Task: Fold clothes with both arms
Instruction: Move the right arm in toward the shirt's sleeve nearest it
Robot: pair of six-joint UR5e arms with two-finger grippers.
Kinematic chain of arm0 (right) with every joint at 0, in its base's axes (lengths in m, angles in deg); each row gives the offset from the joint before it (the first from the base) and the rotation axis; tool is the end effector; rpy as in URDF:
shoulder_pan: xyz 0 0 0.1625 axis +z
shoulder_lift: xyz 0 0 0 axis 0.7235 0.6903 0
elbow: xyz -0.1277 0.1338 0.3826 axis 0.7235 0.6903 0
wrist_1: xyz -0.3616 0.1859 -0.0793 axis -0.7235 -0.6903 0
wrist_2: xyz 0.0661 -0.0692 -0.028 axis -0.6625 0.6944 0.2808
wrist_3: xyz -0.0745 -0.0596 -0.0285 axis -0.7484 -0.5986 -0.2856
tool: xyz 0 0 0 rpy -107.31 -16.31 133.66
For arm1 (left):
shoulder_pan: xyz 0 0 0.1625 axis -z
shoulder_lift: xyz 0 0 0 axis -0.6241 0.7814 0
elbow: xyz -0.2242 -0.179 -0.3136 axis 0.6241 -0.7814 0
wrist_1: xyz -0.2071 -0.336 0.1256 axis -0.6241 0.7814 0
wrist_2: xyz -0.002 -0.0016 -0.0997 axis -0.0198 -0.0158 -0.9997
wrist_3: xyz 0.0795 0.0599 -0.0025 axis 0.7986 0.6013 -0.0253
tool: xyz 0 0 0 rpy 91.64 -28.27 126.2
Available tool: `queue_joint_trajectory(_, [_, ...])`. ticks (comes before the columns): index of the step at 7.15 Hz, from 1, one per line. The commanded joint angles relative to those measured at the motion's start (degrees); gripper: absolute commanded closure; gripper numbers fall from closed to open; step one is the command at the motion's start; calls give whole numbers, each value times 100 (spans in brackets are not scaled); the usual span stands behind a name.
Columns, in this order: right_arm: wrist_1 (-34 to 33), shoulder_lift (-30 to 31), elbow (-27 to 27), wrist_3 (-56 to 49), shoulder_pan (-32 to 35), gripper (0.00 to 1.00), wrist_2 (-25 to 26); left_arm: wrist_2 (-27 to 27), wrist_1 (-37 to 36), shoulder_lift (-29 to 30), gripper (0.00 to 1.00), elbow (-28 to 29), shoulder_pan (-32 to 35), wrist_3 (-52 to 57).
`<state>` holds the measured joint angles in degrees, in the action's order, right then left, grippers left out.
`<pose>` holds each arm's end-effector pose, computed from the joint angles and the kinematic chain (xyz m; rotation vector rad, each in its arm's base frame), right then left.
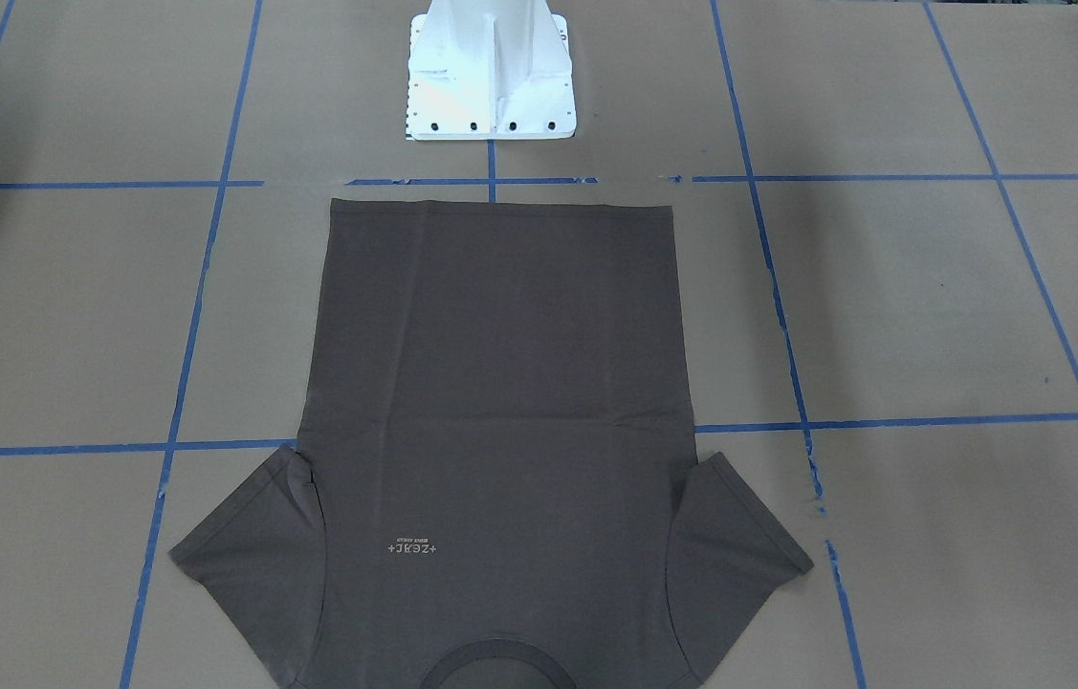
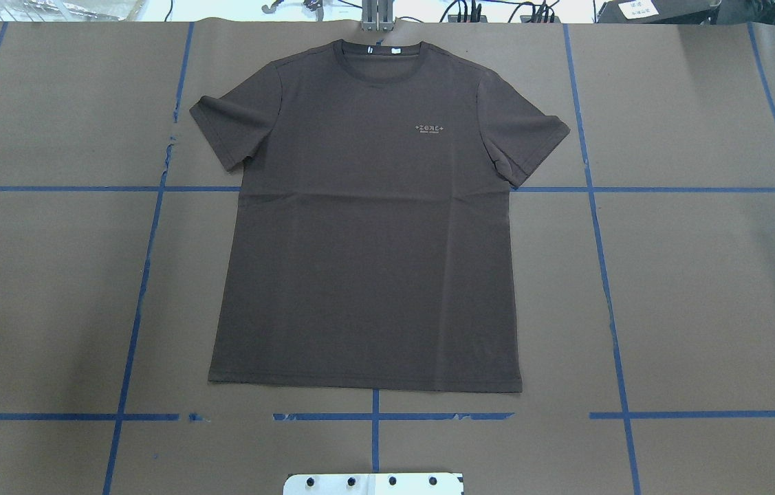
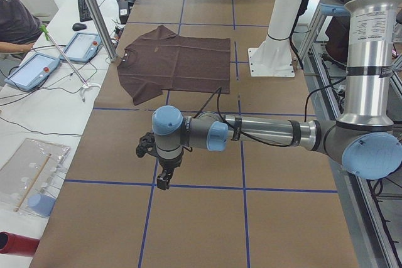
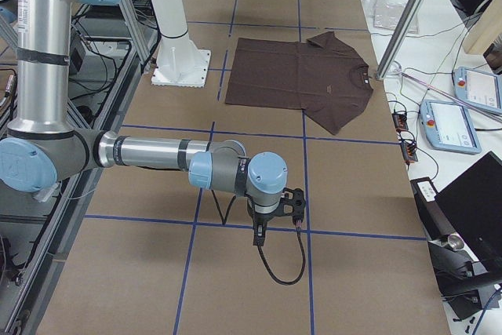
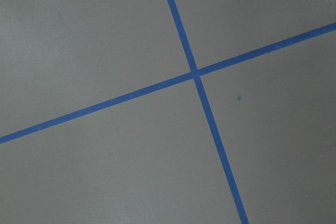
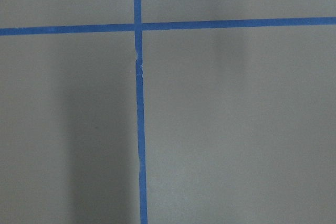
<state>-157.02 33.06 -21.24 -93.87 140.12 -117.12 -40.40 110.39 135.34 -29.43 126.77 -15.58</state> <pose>0.0918 -0.4264 0.6648 -0.0333 -0.7789 0.0333 -0.0553 -0.4851 0.6292 0.1751 0.6645 0.2836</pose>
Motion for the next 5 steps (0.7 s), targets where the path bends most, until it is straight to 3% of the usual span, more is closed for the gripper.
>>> queue_joint_trajectory(1, [16, -40, -10, 44, 0, 0, -12, 0, 1, 9, 0, -15, 0, 0])
queue_joint_trajectory(3, [86, -337, 16, 79, -17, 0, -56, 9, 18, 183, 0, -41, 0, -53])
queue_joint_trajectory(5, [1292, -750, 349, 619, -331, 0, -56, 0, 236, 684, 0, -15, -52, -79])
